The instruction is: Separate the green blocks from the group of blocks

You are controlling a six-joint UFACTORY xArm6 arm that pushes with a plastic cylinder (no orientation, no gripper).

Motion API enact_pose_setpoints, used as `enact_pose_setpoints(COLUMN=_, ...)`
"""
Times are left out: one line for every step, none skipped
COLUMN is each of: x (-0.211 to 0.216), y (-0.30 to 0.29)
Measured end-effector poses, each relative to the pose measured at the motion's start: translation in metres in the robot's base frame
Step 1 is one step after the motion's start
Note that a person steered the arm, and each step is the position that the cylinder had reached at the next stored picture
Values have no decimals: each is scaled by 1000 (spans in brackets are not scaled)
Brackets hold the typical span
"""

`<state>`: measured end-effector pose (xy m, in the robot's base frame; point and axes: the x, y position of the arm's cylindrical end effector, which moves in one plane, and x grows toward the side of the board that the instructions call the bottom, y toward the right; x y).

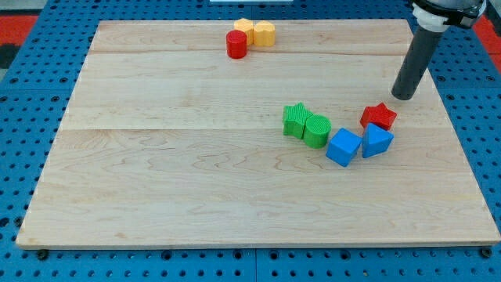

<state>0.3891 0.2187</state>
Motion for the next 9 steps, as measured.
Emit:
enact_pose_setpoints(x=24, y=-16)
enact_pose_setpoints(x=28, y=13)
enact_pose_setpoints(x=39, y=51)
enact_pose_setpoints(x=118, y=43)
enact_pose_setpoints(x=157, y=-29)
enact_pose_setpoints(x=137, y=-118)
enact_pose_setpoints(x=94, y=-81)
enact_pose_setpoints(x=65, y=-88)
enact_pose_setpoints(x=49, y=-155)
